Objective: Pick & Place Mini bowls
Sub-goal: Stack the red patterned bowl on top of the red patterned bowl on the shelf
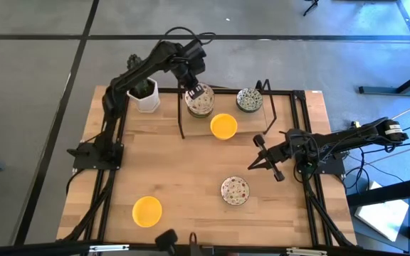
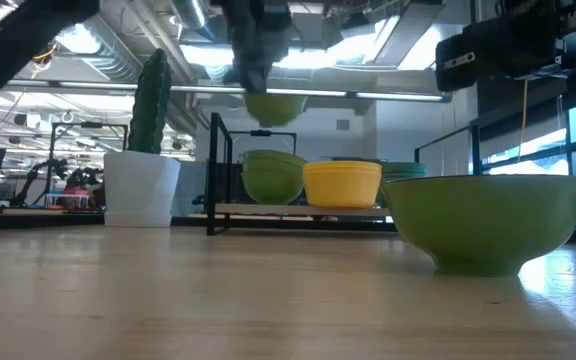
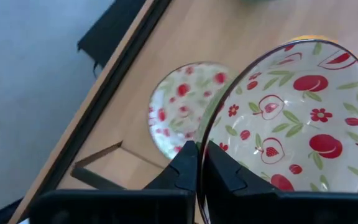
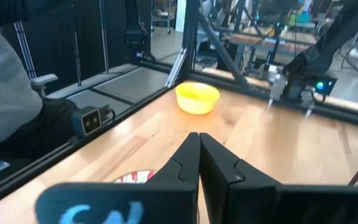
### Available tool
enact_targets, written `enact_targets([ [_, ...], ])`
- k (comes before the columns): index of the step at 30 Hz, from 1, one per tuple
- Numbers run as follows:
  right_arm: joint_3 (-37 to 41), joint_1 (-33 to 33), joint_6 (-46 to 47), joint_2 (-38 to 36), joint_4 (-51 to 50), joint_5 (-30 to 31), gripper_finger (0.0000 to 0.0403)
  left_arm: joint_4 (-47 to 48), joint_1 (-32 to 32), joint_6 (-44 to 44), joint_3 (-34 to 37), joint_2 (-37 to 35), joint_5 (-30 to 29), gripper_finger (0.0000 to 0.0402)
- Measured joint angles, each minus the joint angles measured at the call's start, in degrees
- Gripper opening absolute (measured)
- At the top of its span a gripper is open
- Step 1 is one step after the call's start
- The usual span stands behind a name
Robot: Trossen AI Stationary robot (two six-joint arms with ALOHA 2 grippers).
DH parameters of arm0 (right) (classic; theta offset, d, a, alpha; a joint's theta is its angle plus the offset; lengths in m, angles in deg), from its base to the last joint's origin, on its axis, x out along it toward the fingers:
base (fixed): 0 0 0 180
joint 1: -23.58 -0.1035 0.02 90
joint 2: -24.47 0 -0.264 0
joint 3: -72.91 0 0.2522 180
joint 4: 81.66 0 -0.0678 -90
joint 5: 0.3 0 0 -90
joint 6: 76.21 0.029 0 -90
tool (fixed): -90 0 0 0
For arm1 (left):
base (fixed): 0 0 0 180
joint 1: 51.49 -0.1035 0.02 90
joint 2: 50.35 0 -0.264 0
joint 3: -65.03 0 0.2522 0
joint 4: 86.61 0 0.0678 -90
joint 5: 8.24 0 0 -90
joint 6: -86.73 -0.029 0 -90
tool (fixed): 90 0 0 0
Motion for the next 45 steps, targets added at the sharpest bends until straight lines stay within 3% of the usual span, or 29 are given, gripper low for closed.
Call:
enact_targets([
  [8,0.00,0.00,1.24,0.00,-2.63,0.00,0.0008,0.12,-2.95,-3.23,0.04,5.73,0.55,0.0006],
  [31,0.00,0.00,2.86,0.00,-2.50,0.00,0.0008,-0.76,-2.89,-5.54,0.02,13.35,-1.01,0.0005],
  [45,0.00,0.00,3.33,0.00,-2.50,0.00,0.0008,-3.17,-2.92,-5.21,-0.07,14.18,0.80,0.0005],
])
